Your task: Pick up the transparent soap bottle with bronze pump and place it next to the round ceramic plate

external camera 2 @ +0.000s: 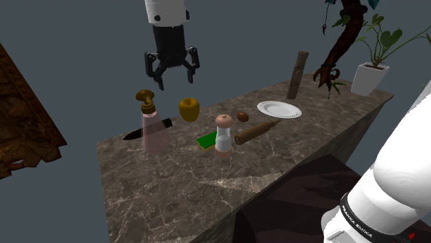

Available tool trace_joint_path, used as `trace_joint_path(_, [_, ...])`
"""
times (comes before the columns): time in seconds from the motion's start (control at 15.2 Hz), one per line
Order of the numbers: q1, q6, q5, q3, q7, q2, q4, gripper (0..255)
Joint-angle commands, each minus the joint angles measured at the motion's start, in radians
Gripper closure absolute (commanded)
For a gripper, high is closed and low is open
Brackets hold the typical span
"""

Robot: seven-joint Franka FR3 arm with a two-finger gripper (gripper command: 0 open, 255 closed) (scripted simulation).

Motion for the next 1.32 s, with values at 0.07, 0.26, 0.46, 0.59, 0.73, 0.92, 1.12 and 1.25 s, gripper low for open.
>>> trace_joint_path(0.07, [0.041, -0.009, -0.066, 0.02, 0.073, 0.123, 0.121, 0])
trace_joint_path(0.26, [0.099, -0.032, -0.133, 0.026, 0.136, 0.251, 0.258, 0])
trace_joint_path(0.46, [0.132, -0.036, -0.165, 0.022, 0.162, 0.315, 0.32, 0])
trace_joint_path(0.59, [0.131, -0.01, -0.167, 0.02, 0.164, 0.318, 0.296, 0])
trace_joint_path(0.73, [0.129, 0.015, -0.169, 0.019, 0.166, 0.321, 0.273, 0])
trace_joint_path(0.92, [0.128, 0.047, -0.173, 0.016, 0.169, 0.326, 0.246, 0])
trace_joint_path(1.12, [0.128, 0.047, -0.174, 0.016, 0.169, 0.327, 0.246, 0])
trace_joint_path(1.25, [0.128, 0.047, -0.174, 0.016, 0.169, 0.327, 0.246, 0])
